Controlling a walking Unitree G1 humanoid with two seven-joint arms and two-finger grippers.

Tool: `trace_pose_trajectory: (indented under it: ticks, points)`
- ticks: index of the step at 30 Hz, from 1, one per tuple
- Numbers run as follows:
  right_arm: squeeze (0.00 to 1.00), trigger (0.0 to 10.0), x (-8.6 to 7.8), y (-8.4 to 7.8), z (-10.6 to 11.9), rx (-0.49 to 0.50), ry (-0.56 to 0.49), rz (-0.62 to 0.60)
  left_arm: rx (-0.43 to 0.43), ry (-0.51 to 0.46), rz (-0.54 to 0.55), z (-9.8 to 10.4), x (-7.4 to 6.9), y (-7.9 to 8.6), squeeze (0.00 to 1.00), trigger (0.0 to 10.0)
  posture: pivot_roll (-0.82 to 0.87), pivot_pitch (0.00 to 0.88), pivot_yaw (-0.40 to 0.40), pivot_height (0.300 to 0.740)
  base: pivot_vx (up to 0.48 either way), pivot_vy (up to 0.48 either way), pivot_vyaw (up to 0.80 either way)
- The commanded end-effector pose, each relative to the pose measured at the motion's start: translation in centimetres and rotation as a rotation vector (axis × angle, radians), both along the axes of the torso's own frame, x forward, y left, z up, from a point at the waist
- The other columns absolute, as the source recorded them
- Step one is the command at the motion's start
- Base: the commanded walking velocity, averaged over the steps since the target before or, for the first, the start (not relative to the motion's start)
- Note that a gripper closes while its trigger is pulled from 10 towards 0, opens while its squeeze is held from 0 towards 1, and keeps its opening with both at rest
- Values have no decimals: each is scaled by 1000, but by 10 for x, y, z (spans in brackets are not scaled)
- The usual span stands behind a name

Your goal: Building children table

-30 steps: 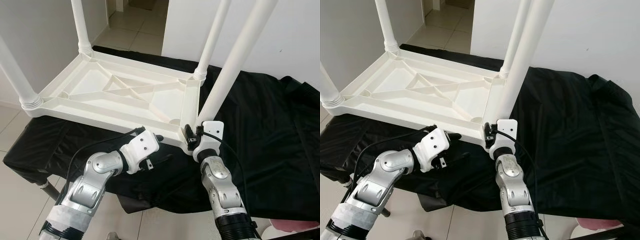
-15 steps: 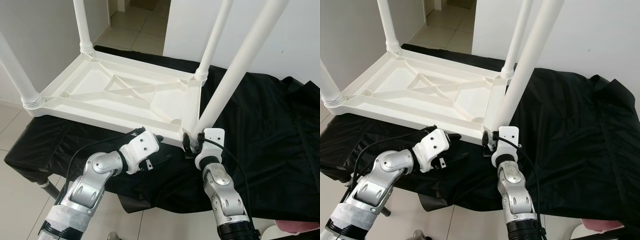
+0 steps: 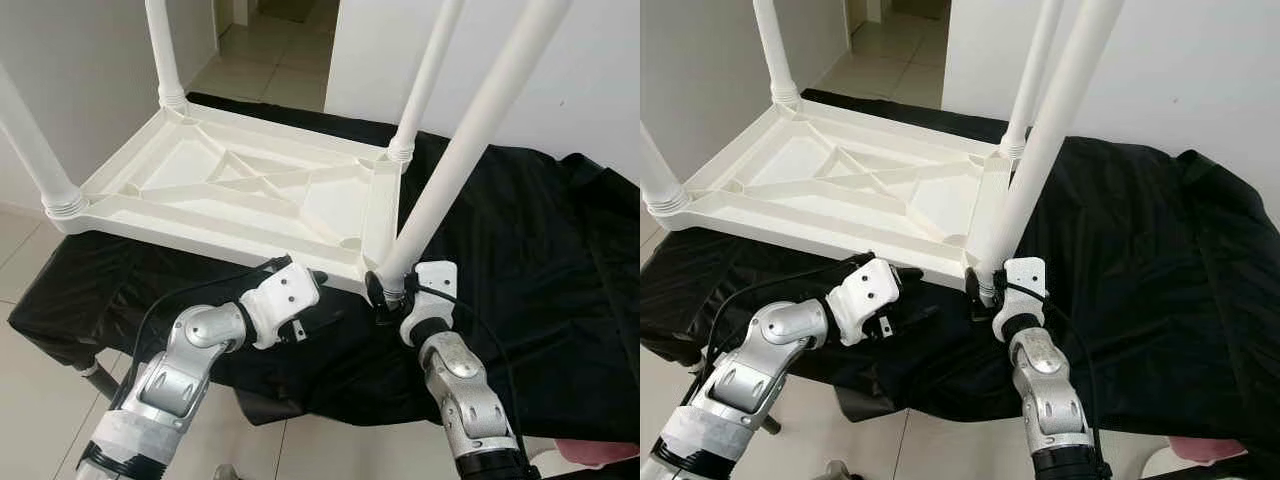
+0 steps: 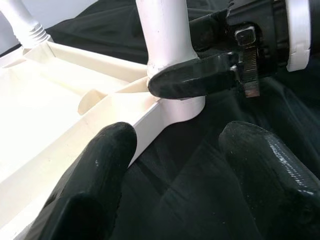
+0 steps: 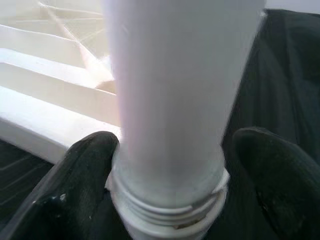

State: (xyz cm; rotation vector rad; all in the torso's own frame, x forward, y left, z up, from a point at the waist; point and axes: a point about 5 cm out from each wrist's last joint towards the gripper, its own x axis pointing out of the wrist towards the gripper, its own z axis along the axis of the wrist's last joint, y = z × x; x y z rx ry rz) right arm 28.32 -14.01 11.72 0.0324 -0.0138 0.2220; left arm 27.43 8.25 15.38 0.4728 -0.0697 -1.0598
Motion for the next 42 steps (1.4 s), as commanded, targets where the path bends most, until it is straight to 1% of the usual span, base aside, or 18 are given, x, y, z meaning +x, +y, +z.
trace_pose_trajectory:
  ticks: [1,3,5,6,8,10,14,20,21,22,23,24,30,37,38,39,42]
  points:
    - [0,10000,0,-6,7,14,-57,76,0,-13,23,-1,0,-1,0,10000,16,25,-82,740,0,0,0]
    - [0,10000,0,-9,8,11,-73,100,0,-13,22,-1,0,-1,0,10000,16,26,-81,740,0,0,0]
    - [0,10000,6,-15,12,19,-89,159,1,-14,20,-1,1,-1,0,10000,14,26,-78,740,0,0,0]
    - [0,10000,6,-15,12,19,-89,159,1,-14,20,-1,1,-1,0,10000,14,26,-78,740,0,0,0]
    - [0,10000,9,-15,13,38,-81,273,3,-15,19,-1,2,-2,0,10000,12,27,-77,740,0,0,0]
    - [0,10000,9,-15,13,38,-81,273,3,-15,19,-1,2,-2,0,10000,12,27,-77,740,0,0,0]
    - [0,10000,23,-18,16,-48,-97,403,2,-18,19,0,3,-2,0,10000,21,27,-76,740,0,0,0]
    - [0,10000,30,-19,15,-77,-88,451,1,-21,25,1,3,-1,0,10000,29,29,-77,740,0,0,0]
    - [0,10000,36,-20,13,-101,-79,466,2,-25,32,2,4,0,0,10000,43,32,-81,740,0,0,0]
    - [0,10000,36,-20,13,-101,-79,466,2,-25,32,2,4,0,0,10000,43,32,-81,740,0,0,0]
    - [0,10000,41,-21,11,-122,-64,477,3,-28,39,3,4,0,0,10000,45,31,-81,740,0,0,0]
    - [0,10000,42,-21,10,-135,-58,481,3,-29,41,3,5,1,0,10000,45,31,-80,740,0,0,0]
    - [0,10000,47,-21,9,-149,-57,488,27,-42,43,2,6,1,0,10000,52,32,-69,740,0,0,0]
    - [0,10000,50,-20,5,-163,-47,487,29,-46,34,4,7,0,0,10000,61,33,-67,740,0,0,0]
    - [0,6078,51,-20,0,-192,-30,483,28,-47,33,5,7,0,0,10000,62,33,-70,740,0,0,0]
    - [0,0,53,-22,-3,-214,-14,469,29,-46,32,4,7,0,0,10000,61,34,-71,740,0,0,0]
    - [0,0,54,-25,-6,-235,0,452,31,-45,30,3,6,0,0,10000,61,34,-71,740,0,0,0]
